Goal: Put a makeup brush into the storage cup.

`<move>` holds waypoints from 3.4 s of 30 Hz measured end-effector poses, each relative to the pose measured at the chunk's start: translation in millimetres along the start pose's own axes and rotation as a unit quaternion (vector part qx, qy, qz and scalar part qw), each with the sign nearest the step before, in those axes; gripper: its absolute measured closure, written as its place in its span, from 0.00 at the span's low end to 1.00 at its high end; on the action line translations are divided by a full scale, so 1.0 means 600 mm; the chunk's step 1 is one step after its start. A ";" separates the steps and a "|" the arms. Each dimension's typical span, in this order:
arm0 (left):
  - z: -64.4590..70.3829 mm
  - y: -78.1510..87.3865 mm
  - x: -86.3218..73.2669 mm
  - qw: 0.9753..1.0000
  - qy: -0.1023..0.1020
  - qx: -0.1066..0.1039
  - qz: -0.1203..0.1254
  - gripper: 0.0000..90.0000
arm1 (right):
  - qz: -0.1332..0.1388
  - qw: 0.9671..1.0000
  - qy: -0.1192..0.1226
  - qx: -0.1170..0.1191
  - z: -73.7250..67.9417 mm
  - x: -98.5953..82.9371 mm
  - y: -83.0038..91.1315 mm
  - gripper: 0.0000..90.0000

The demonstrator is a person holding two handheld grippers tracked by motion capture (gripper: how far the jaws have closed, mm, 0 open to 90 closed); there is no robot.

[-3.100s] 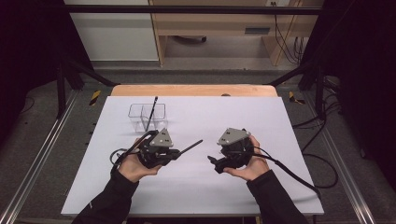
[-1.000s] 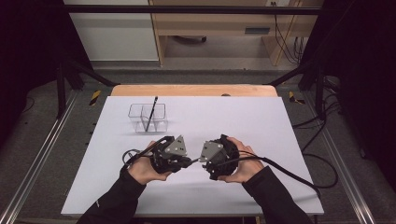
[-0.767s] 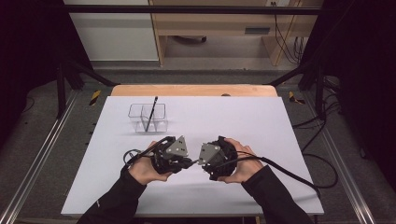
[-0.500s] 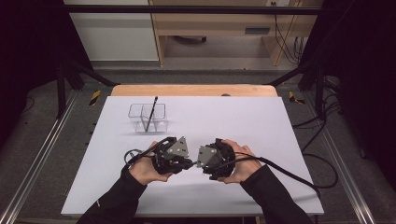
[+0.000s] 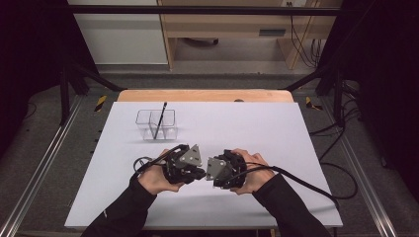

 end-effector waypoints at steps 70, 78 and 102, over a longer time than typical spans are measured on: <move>0.003 0.000 0.000 1.000 -0.008 -0.022 0.002 0.92 | -0.002 0.994 0.096 0.053 -0.028 0.003 -0.005 0.93; -0.004 0.008 0.001 1.000 -0.001 -0.008 0.022 0.87 | -0.007 0.995 0.085 0.059 -0.026 0.001 -0.006 0.94; -0.067 0.082 -0.045 0.980 0.084 0.117 0.139 0.38 | -0.011 0.997 0.037 0.065 -0.014 -0.007 -0.013 0.94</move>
Point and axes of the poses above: each handheld gripper's, and its own axes: y roughly backward along the jaws, x roughly out of its top, z roughly to its right, the point moved 7 cm from there along -y, roughly forward along the jaws, and after that the axes turned 4 degrees about -x, right-handed, at the moved point
